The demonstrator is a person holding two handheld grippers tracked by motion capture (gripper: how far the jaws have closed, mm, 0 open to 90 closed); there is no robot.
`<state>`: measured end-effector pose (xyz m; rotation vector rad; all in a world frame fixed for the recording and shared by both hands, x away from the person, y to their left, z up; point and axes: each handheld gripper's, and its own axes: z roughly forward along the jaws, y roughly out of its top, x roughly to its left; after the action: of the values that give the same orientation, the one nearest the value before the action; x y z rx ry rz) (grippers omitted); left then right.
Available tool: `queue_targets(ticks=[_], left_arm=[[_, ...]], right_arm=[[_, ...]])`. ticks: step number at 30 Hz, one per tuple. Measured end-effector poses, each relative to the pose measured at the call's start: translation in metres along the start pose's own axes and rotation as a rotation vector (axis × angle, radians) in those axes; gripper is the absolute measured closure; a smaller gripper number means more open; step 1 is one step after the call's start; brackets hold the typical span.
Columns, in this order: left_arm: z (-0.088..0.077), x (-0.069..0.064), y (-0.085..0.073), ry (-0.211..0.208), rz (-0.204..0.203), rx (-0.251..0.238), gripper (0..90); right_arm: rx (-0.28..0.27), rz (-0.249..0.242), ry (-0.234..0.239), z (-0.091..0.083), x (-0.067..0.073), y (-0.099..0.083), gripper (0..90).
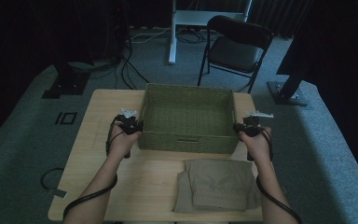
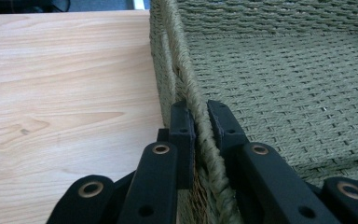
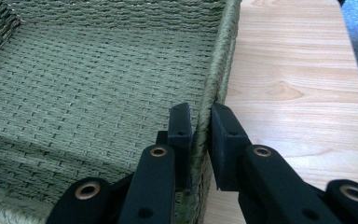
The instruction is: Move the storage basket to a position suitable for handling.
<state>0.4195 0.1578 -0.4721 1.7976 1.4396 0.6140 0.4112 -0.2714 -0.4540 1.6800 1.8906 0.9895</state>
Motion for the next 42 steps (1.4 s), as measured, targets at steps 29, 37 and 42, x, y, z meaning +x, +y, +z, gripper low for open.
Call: queue_targets(ticks=[29,37,42], left_arm=[[0.016,-0.066,0.007,-0.05,0.018,0.031,81.4],[0.017,-0.078,0.009,-0.051,0.026,0.046,81.3],[0.013,-0.082,0.006,-0.075,0.033,0.05,79.9]], right_arm=[[-0.01,0.012,-0.039,-0.023,-0.064,-0.009,80.2],[-0.013,0.007,-0.053,-0.026,-0.075,-0.011,80.4],[-0.011,0.037,-0.038,-0.029,-0.082,-0.012,80.3]])
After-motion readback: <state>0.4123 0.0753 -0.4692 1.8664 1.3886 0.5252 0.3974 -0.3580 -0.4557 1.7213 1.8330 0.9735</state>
